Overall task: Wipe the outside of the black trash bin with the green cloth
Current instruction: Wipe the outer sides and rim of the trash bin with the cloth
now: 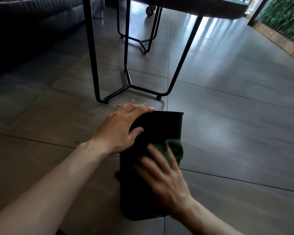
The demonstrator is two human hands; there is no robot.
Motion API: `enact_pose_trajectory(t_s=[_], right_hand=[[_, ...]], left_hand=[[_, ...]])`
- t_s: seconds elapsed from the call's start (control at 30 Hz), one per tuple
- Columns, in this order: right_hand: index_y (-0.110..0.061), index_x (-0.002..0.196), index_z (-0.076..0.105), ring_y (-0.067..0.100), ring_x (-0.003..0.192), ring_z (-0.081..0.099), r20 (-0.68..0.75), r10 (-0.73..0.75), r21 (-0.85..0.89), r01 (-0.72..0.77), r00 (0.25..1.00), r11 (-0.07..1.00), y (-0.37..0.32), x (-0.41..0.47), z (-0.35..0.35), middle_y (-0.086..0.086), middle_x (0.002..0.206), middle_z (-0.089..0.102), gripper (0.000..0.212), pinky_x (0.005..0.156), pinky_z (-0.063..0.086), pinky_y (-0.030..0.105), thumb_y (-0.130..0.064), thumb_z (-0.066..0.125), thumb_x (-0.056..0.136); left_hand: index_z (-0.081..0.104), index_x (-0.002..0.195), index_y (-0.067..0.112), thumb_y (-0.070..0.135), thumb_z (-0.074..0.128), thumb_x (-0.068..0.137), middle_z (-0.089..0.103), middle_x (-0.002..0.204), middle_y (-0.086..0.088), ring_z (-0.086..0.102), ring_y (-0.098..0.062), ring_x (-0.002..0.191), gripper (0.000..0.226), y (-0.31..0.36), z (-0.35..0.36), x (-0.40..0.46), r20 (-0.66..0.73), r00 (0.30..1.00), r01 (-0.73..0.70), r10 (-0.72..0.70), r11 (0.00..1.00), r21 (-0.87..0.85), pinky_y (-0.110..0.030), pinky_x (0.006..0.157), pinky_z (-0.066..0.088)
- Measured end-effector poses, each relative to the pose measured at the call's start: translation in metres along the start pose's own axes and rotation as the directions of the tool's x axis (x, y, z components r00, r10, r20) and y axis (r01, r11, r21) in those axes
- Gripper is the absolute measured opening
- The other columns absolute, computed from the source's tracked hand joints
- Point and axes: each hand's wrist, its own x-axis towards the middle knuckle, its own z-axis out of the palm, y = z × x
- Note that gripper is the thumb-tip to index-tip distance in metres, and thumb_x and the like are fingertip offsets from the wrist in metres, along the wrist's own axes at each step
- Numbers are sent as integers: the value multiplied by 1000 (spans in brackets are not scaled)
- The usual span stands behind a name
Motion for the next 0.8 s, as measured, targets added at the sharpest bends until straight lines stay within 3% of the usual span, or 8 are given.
enact_pose_trajectory(t_s=[0.17, 0.27, 0.37, 0.47, 0.6, 0.67, 0.73, 0.8], right_hand=[[-32, 144, 53, 35, 155, 27, 201, -383, -83, 405, 902, 910, 2, -56, -3, -4, 146, 51, 39, 116, 37, 61, -19, 40, 110], [-26, 145, 55, 37, 151, 34, 11, -83, 35, 83, 996, 996, 25, -9, -18, 5, 146, 52, 43, 113, 40, 65, -22, 57, 102], [-17, 142, 61, 40, 148, 36, -128, 320, 177, -296, 939, 939, 44, 52, -32, 13, 145, 56, 49, 108, 41, 66, -21, 64, 93], [-15, 142, 62, 40, 147, 36, -132, 362, 147, -343, 923, 928, 34, 67, -30, 14, 143, 59, 51, 107, 40, 67, -22, 67, 92], [-23, 142, 58, 37, 150, 35, 25, -116, -23, 117, 993, 993, -2, -13, -3, 4, 143, 59, 42, 115, 35, 67, -24, 60, 100], [-27, 139, 55, 28, 149, 41, 258, -423, -111, 461, 869, 880, -13, -58, 3, -7, 143, 58, 40, 117, 33, 61, -33, 58, 100], [-24, 135, 45, 6, 144, 46, 499, -479, -170, 624, 722, 763, -10, -78, 1, -21, 146, 57, 61, 117, 36, 44, -49, 73, 87], [-23, 136, 46, 5, 142, 48, 483, -452, -125, 569, 750, 812, 2, -78, -8, -22, 144, 59, 63, 116, 38, 40, -51, 74, 87]], left_hand=[[40, 144, 49, 23, 69, 89, 42, 152, 25, 23, -9, 152, 67, 3, 0, 0, 10, 1000, -17, 17, 999, -40, -44, 118, 34], [43, 144, 47, 20, 69, 88, 44, 152, 25, 23, -8, 152, 67, 4, 2, 2, 12, 999, -34, 35, 998, -57, -45, 119, 34], [43, 144, 47, 10, 64, 86, 44, 152, 23, 23, -9, 153, 72, 6, 2, 4, 21, 999, -37, 38, 998, -59, -46, 120, 34], [44, 144, 46, 3, 58, 82, 45, 153, 20, 25, -13, 152, 77, 1, -1, 3, 20, 1000, -22, 23, 998, -66, -48, 119, 34], [42, 142, 49, 19, 70, 88, 43, 153, 23, 24, -10, 152, 68, -3, -2, 2, 13, 1000, 1, 0, 998, -63, -47, 119, 33], [41, 141, 51, 22, 70, 89, 42, 152, 26, 22, -9, 152, 67, -2, -1, 2, 15, 1000, -1, 2, 998, -63, -48, 118, 33], [40, 142, 52, 23, 70, 89, 41, 152, 27, 21, -8, 153, 67, -1, 0, 2, 27, 999, -17, 19, 998, -64, -48, 118, 33], [40, 143, 51, 23, 70, 89, 41, 152, 27, 21, -8, 153, 68, -1, 0, 2, 24, 999, -19, 20, 998, -64, -47, 118, 33]])
